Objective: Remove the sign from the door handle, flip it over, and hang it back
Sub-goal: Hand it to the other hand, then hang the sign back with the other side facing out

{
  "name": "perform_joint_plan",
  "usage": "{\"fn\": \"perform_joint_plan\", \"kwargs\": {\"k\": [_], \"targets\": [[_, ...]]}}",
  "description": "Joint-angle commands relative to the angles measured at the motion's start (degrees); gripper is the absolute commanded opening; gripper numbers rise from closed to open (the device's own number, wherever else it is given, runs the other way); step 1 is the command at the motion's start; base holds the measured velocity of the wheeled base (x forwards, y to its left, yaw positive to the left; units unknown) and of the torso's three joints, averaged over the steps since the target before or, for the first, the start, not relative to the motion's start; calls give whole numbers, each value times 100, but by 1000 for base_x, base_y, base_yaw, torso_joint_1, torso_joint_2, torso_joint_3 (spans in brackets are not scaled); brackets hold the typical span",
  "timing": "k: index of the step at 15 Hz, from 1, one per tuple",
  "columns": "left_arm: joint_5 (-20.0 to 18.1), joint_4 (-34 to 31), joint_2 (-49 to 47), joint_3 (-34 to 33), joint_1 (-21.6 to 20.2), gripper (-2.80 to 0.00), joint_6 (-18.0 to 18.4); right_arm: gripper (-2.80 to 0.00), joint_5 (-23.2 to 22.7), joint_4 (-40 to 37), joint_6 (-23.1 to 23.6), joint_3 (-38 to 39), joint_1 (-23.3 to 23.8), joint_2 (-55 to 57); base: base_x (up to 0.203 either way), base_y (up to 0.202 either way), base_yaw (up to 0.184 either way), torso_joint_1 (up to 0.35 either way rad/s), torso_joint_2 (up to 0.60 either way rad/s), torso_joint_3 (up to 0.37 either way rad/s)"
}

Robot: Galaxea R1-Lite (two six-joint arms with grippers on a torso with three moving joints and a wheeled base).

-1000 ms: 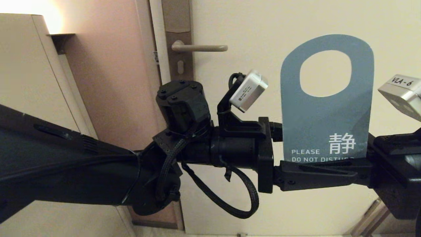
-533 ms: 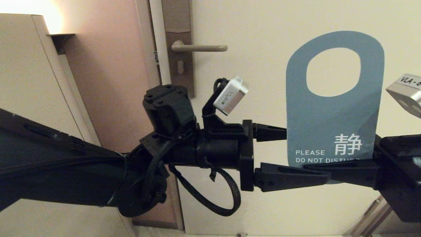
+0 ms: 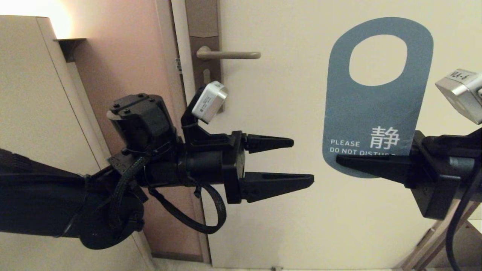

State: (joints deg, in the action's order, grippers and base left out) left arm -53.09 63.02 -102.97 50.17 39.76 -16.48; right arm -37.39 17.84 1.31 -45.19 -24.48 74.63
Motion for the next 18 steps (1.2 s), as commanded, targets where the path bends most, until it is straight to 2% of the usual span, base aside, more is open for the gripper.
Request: {"fn": "perform_joint_plan", "kwargs": {"k": [1,3,4,7,8,10,13,16,18], "targets": [[124,29,351,-206,-86,0,-13,-280,513,487,-160,146,-4,208,0,0,0,0,0,0],[252,26,594,-462,-189,0,-8,-280,1118,991,-427,284,-4,324,0,0,0,0,0,0],[263,27,716,-601,-240,0,-2,-280,1278,1116,-478,351,-4,335,0,0,0,0,0,0],[273,42,1168,-1112,-464,0,35,-280,1418,1172,-473,543,-4,231,0,0,0,0,0,0],[276,43,1335,-1296,-546,-280,45,-280,1419,1178,-465,581,-12,175,0,0,0,0,0,0],[276,35,1692,-1640,-739,-280,94,-280,1443,1178,-456,638,-13,105,0,0,0,0,0,0],[282,-146,2406,-2060,-1132,-280,106,-280,1743,1178,-456,704,-13,87,0,0,0,0,0,0],[466,-305,3096,-2628,-2078,-280,248,-280,1884,1328,-451,773,-13,87,0,0,0,0,0,0],[933,-329,3511,-3196,-2797,-280,829,-280,1928,1424,-456,836,-13,62,0,0,0,0,0,0]]}}
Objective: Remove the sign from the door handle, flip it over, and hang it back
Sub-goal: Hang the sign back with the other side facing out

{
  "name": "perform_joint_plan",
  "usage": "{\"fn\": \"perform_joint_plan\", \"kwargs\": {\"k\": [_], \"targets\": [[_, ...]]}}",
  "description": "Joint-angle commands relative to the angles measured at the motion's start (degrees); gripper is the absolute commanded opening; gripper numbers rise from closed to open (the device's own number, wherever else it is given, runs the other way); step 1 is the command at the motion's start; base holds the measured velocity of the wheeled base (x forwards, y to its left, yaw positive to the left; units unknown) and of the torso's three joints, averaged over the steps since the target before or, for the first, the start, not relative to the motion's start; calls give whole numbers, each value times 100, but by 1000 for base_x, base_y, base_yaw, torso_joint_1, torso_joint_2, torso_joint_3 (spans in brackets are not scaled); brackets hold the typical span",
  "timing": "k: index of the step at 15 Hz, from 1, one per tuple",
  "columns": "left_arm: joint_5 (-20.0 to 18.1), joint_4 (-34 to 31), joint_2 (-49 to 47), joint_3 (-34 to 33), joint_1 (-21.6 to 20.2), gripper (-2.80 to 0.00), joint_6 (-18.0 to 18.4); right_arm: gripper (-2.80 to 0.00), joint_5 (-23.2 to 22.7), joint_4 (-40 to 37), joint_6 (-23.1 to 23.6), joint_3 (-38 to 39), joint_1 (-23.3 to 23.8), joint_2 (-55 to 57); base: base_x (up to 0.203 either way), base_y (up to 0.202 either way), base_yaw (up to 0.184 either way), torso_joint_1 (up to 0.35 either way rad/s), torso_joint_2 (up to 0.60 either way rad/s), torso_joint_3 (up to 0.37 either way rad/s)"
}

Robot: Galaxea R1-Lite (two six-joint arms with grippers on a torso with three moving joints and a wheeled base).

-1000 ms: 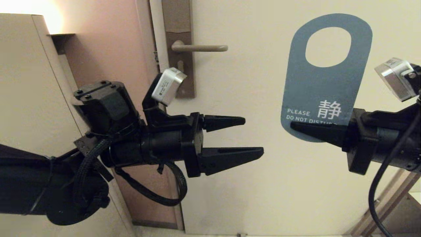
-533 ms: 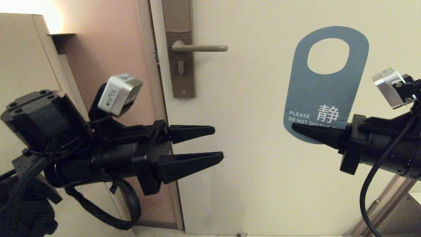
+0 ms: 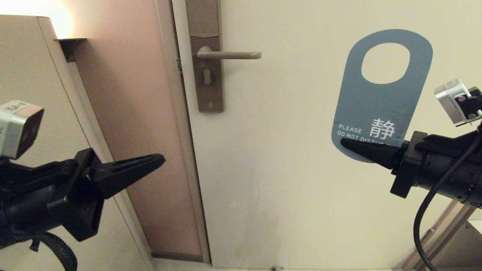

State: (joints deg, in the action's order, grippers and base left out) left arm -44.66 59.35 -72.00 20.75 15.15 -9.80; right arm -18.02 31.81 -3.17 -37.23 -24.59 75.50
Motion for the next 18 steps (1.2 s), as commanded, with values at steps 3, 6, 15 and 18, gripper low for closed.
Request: {"fn": "perform_joint_plan", "kwargs": {"k": [3,6,15,18], "targets": [[902,26,971,-938,-1129,-280,661,-280,-9,36,-1,130,-2,-87,0,0,0,0,0,0],[1412,31,1433,-1551,-1895,-280,921,-280,-9,36,-8,216,-2,-194,0,0,0,0,0,0],[1477,-2427,3959,-1883,-2015,-280,975,-280,194,197,9,292,2,-144,0,0,0,0,0,0],[1694,-3100,4499,-1907,-1996,-280,921,-280,758,212,27,420,0,-147,0,0,0,0,0,0]]}}
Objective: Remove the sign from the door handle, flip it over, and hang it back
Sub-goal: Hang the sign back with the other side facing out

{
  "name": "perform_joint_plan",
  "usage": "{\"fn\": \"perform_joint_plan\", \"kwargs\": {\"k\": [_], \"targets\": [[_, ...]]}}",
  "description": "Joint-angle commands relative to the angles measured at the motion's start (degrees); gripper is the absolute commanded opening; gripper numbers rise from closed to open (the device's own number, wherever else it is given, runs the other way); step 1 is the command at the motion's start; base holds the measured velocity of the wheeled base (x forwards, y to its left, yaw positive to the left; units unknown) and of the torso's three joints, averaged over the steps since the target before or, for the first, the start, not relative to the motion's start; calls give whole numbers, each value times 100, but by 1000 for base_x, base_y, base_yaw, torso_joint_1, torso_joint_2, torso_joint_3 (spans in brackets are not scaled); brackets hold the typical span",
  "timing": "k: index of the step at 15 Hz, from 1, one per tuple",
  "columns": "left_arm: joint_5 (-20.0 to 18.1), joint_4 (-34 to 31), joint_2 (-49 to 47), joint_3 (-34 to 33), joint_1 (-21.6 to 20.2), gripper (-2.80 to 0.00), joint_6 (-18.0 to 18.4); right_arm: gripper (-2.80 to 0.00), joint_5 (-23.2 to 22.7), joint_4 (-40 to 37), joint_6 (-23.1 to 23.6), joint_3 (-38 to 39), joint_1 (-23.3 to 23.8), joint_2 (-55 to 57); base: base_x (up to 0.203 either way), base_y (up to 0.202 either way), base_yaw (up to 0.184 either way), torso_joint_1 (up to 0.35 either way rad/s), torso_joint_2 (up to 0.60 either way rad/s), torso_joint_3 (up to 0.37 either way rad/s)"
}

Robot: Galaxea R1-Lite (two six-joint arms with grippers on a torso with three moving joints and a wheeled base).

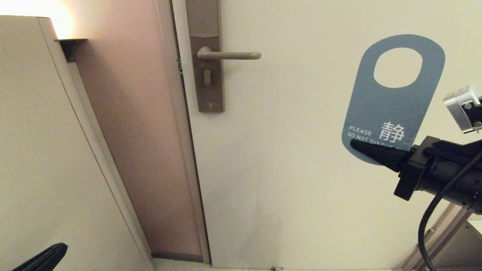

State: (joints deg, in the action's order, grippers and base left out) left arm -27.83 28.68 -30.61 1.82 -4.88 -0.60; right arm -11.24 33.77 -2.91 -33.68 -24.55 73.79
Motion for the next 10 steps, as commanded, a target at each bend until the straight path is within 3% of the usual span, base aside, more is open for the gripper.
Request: {"fn": "perform_joint_plan", "kwargs": {"k": [1,2,3,6,7,10], "targets": [[111,-93,389,-32,53,-280,-2,-280,191,16,1,121,-4,4,0,0,0,0,0,0],[270,-120,392,-32,152,-280,5,-280,312,16,1,125,-5,-5,0,0,0,0,0,0],[663,-124,405,-42,351,-280,21,-280,454,16,1,119,-6,-6,0,0,0,0,0,0],[2237,-152,442,-157,767,-280,99,-280,679,16,45,107,1,-18,0,0,0,0,0,0],[2351,-251,469,-181,812,-280,33,-280,726,16,96,116,-2,-32,0,0,0,0,0,0],[2006,-614,577,-182,732,-280,57,-280,755,16,124,116,2,-58,0,0,0,0,0,0]]}}
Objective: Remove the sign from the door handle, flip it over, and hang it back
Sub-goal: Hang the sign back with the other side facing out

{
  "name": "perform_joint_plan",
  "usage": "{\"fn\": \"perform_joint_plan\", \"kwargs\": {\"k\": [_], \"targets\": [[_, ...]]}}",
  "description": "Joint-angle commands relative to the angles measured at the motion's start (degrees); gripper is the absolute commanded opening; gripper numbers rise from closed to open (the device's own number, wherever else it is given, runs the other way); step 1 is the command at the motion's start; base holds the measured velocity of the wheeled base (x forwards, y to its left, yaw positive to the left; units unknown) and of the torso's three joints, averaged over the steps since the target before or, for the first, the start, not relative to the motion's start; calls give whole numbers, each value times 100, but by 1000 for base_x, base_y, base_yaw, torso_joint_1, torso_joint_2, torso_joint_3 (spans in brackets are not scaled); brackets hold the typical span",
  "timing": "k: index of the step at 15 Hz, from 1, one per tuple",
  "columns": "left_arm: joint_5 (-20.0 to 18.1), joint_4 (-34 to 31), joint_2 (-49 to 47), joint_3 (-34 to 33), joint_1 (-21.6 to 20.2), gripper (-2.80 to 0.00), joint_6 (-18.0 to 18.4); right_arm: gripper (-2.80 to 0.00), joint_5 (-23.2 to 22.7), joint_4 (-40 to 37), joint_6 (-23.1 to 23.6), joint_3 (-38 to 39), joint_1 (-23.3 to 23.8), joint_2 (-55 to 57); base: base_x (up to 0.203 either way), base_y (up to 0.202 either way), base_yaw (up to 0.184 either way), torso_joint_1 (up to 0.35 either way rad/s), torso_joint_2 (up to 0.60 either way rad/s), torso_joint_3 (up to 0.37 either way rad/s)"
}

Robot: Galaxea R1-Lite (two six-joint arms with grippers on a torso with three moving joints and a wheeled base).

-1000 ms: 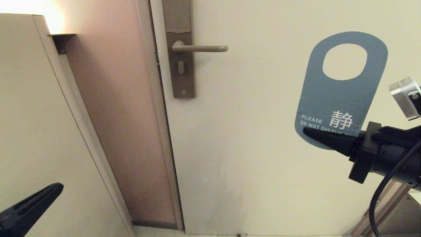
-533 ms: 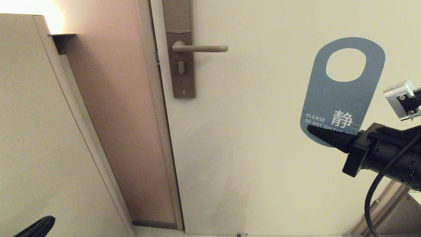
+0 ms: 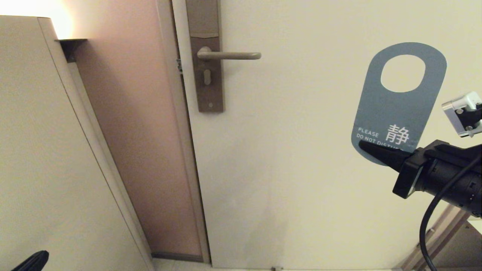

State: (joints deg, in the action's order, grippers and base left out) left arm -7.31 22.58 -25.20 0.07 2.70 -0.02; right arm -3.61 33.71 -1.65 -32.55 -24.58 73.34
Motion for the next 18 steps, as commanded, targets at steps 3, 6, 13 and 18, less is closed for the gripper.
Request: {"fn": "perform_joint_plan", "kwargs": {"k": [3,6,13,18], "targets": [[-264,-184,84,-7,-434,-280,226,-280,-8,22,-2,31,-2,-39,0,0,0,0,0,0],[-167,-402,340,-7,-642,-280,908,-280,-17,22,-11,124,-3,-47,0,0,0,0,0,0],[519,-1880,920,-7,-691,-280,1075,-280,-17,29,-11,152,5,-116,0,0,0,0,0,0],[359,-1907,1182,-7,-59,-280,1155,-280,-17,22,-2,239,5,-378,0,0,0,0,0,0]]}}
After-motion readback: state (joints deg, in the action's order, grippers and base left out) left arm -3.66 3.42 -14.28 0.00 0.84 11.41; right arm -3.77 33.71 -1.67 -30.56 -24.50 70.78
